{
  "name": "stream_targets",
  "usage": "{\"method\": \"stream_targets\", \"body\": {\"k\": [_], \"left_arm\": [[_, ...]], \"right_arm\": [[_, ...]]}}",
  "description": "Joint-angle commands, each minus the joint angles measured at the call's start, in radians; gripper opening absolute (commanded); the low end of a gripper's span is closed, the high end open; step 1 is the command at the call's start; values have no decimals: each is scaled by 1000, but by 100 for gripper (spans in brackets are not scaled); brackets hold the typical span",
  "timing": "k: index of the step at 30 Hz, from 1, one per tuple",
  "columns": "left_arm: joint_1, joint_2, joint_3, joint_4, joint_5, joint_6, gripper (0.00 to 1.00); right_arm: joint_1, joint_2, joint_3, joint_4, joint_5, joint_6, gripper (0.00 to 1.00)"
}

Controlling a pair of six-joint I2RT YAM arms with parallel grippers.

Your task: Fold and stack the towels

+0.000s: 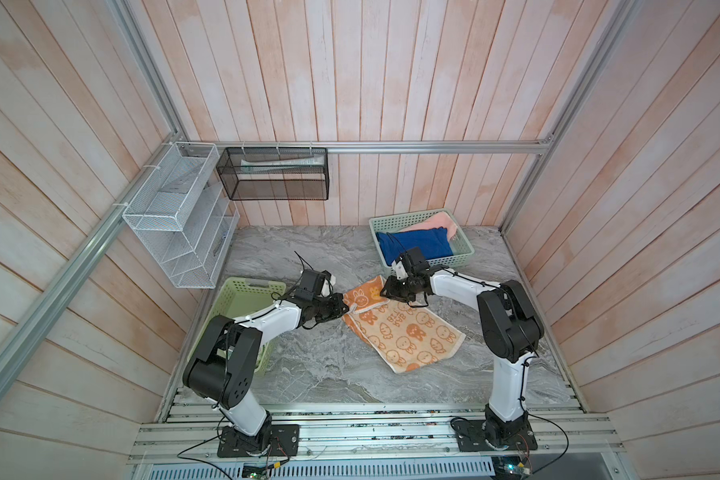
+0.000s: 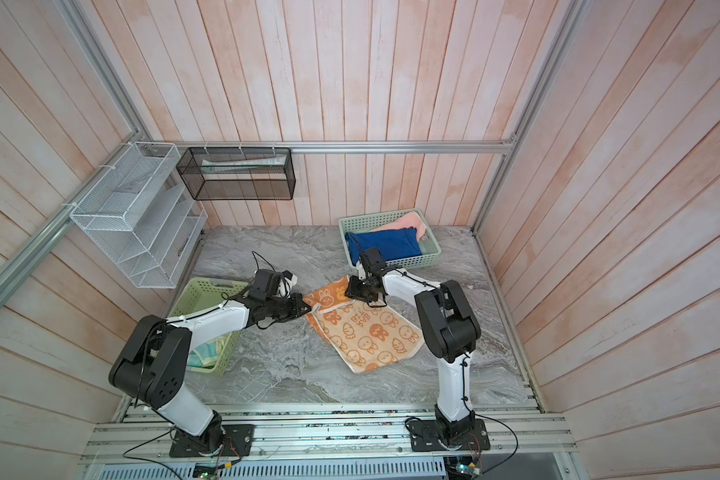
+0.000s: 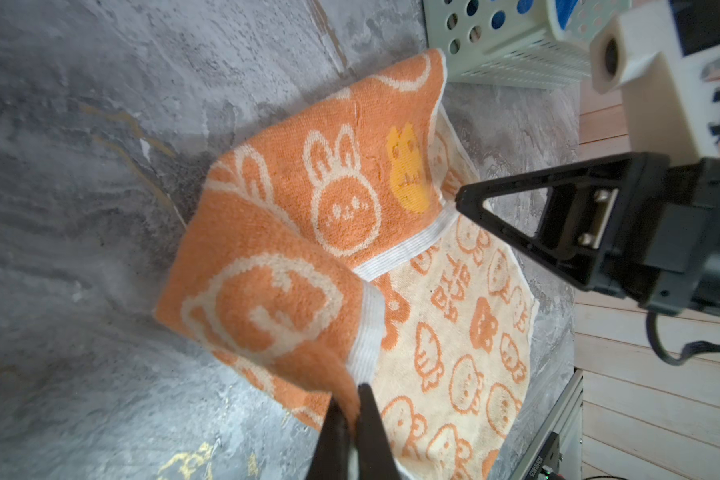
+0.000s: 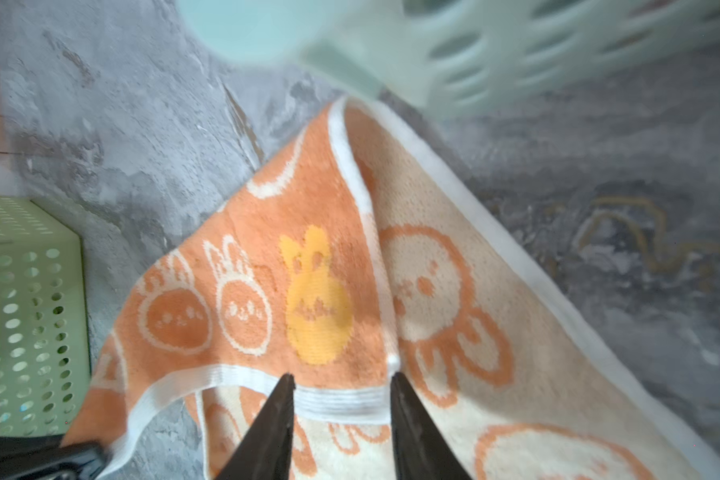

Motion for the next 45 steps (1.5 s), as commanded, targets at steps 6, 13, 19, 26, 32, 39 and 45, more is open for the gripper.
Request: {"method": "stream_targets", "body": {"k": [6,13,19,26,32,39,45], "left_arm": [[-4,-24,-11,12,9,16,0],[-3,-27,-19,5,10,20,0],[-3,-26,-25,13,11,17,0],[-3,-20,-25,22,20,14,0],[-2,-32,-29,17,13,19,0],[-1,-42,-36,19,15,19,0],[24,-83,-36,-12,12,35,0]], "right_arm": [[-7,88,32,-57,23,-21,40],[-6,57,-5,-69,41,-5,41],[30,37,-40,-84,75,1,42],[52,57,-42,-71,91,7,40],[66,68,10,-86,86,4,22],[87,2,37,-59,98,7,0],[89,-53,73,-78,136,-5,0]]}}
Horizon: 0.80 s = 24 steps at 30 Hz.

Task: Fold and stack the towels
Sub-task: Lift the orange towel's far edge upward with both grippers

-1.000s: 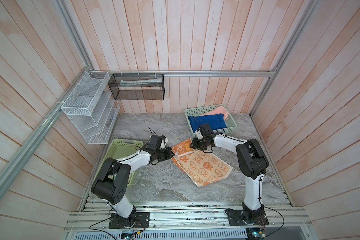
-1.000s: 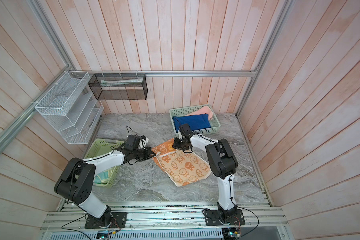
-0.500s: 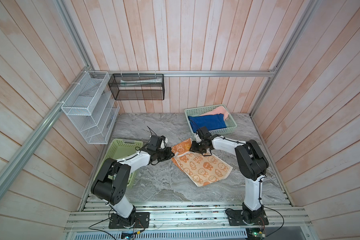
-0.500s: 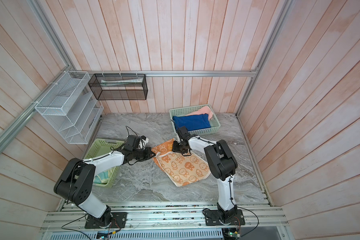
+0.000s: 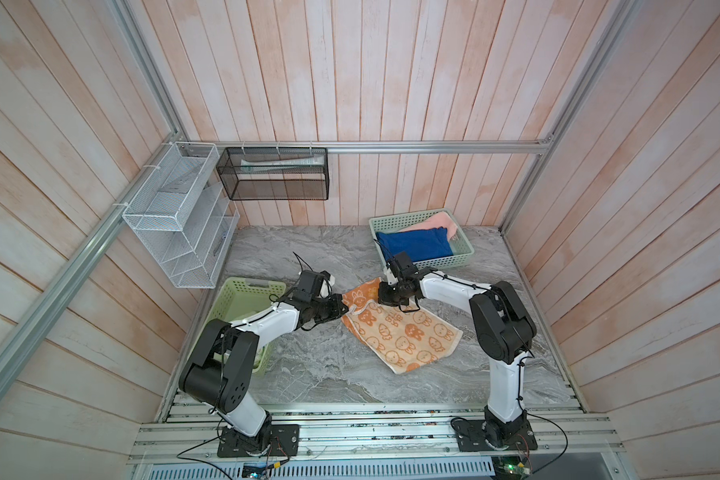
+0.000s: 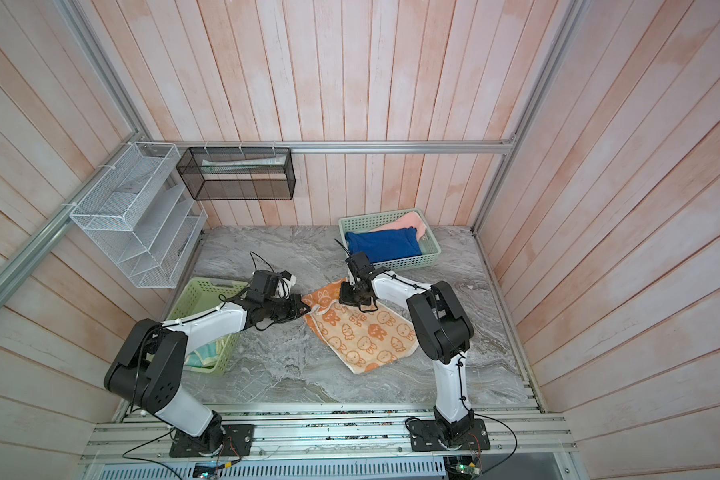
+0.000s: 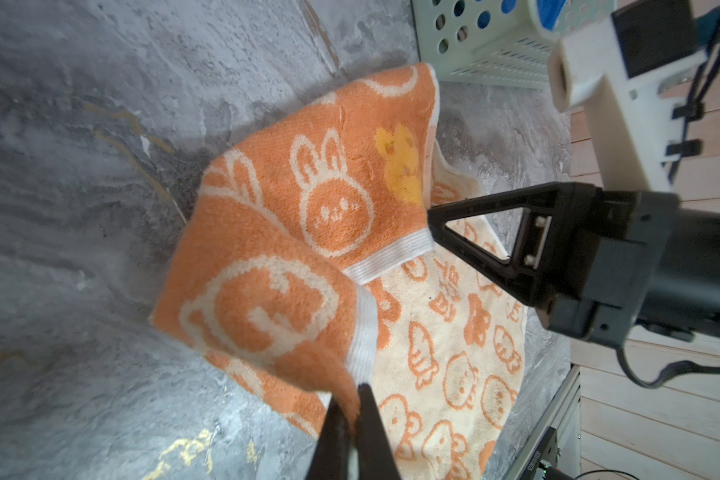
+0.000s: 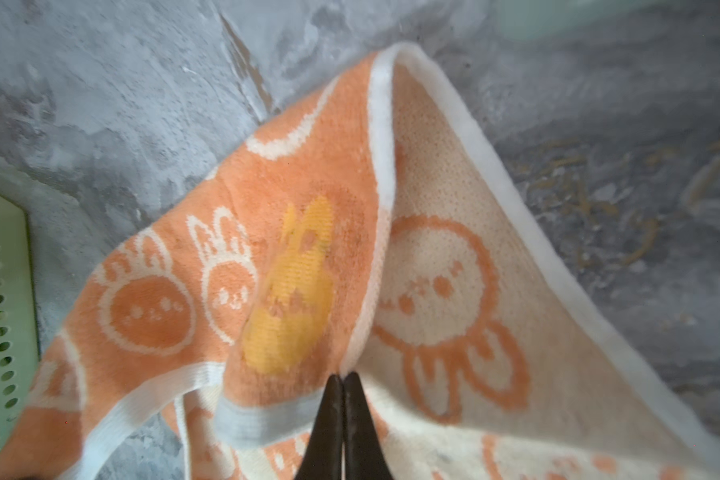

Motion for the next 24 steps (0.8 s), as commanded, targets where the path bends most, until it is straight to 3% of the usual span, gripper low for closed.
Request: {"method": "stream_targets", "body": {"k": [1,14,24], "left_arm": [[24,-53,-11,-26,6,32,0],[142,-191,172,-304,-44,204,0],[142,-357,408,-427,-46,293,0]], "right_arm": [[6,-66,60,-31,47,-17,0],[14,-218,169,-41,49,-68,0],[57,-539,90,88,164,-100,0]]}}
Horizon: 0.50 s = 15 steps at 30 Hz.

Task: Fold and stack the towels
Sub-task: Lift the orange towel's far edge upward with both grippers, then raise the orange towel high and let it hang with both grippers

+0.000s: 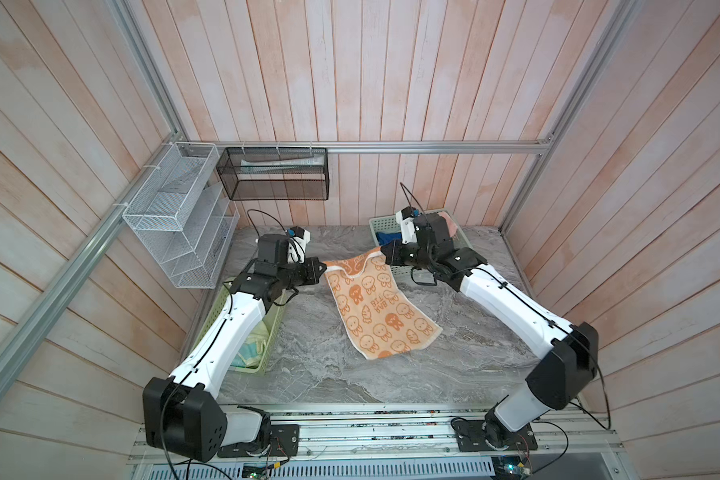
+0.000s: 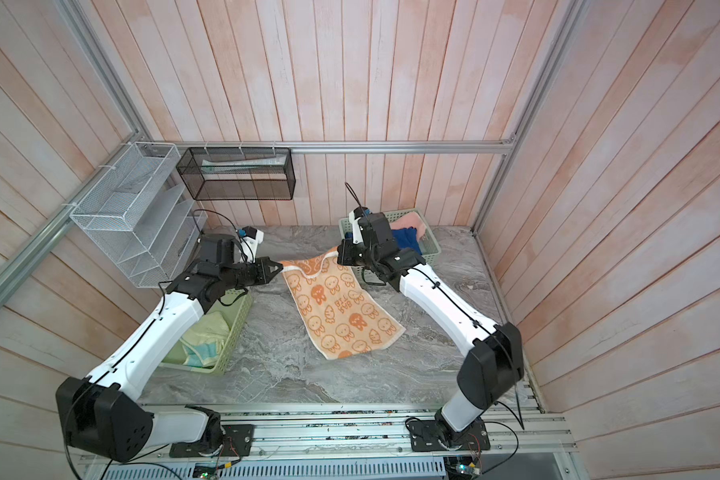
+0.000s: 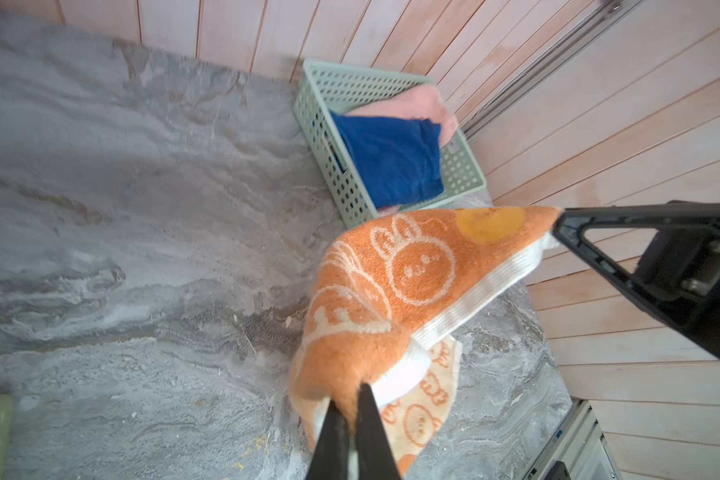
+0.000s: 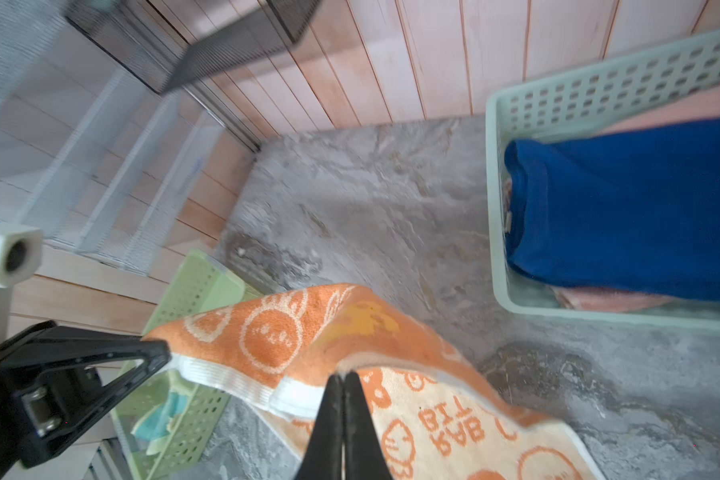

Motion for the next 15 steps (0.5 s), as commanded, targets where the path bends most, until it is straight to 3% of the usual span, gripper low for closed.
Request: {"method": "stream_targets", "body": {"k": [1,8,15], "left_arm": [[-2,-84,79,-69,-20,52,0],[-78,-224,270,-188,-131,86,0],[-115,-262,474,-290,-144,62,0]], "right_arm": [[24,-128,-45,58,94,-34,0],[125,-359,-95,67,259,-91,0],[308,-484,-71,35,425,-138,0]]}}
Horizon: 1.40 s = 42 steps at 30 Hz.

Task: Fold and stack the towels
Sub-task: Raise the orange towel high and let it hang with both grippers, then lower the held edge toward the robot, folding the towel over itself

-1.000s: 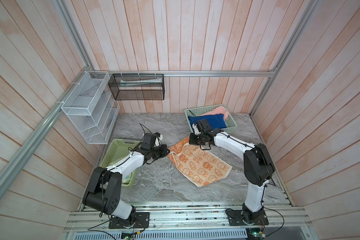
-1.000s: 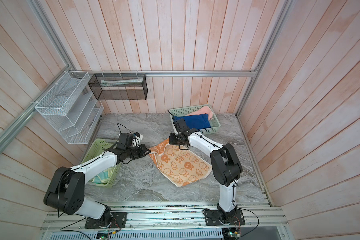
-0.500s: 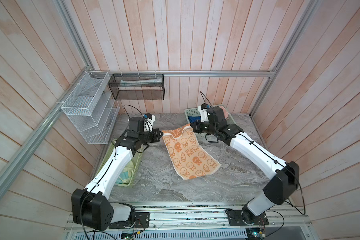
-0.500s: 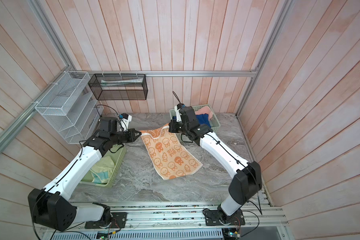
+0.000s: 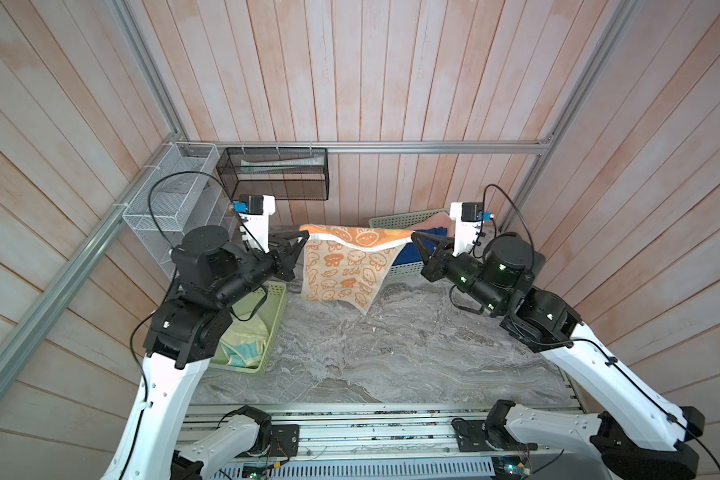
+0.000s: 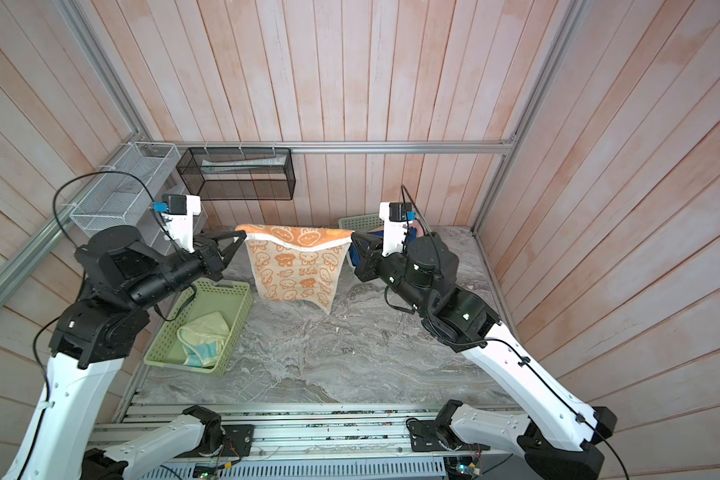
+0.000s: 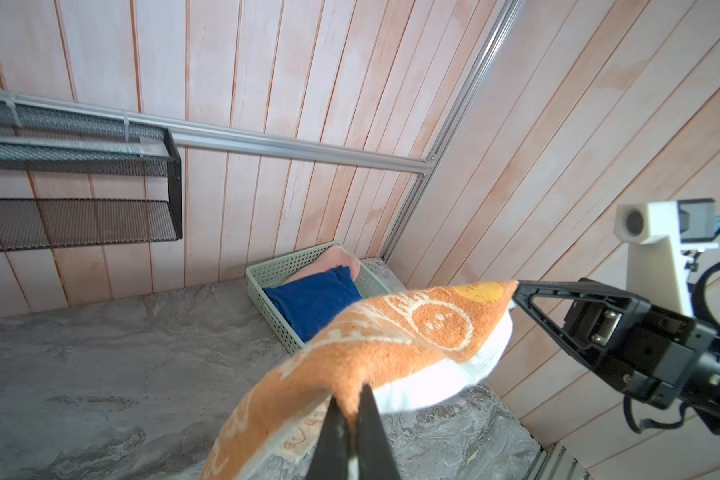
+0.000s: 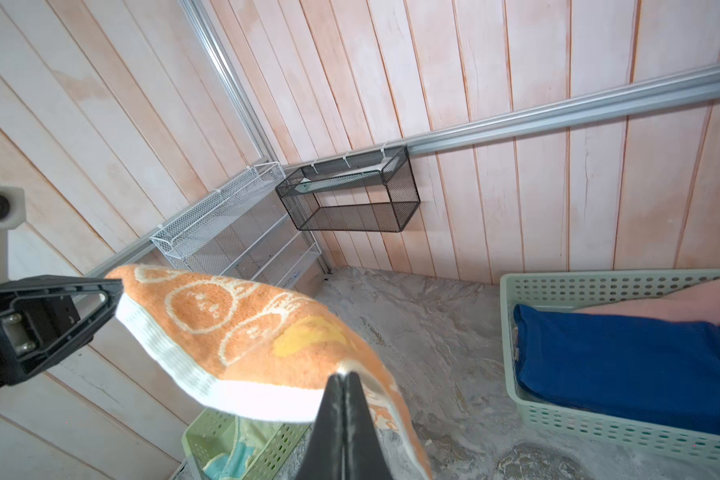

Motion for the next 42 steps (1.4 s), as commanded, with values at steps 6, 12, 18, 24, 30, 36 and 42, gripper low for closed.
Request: {"method": "stream_targets", "body": {"k": [6,12,18,24,30,36,42], "left_arm": [[-6,55,203,-196,-80,-6,0],[21,145,169,-235,-118,-18,0],[192,228,-87,-30,78,-28,0],[264,434,-217,201,205,-30,0],[276,602,-245,328,238,-29,0],[278,584,-348,343,251,-32,0],[278,464,-574,340,259,-63,0]], "right_arm": [[103,4,66,-76,166,-58,0],[-15,136,135,-145,57,-50,0],[-266,275,27,-7,-265,-2,0],[-386,499,-16,123,-439,2,0],[-430,647,34,145,-484,-7,0],[-424,642,16,100,-508,-7,0],[-368,525,-208,109,-486,52,0]]}}
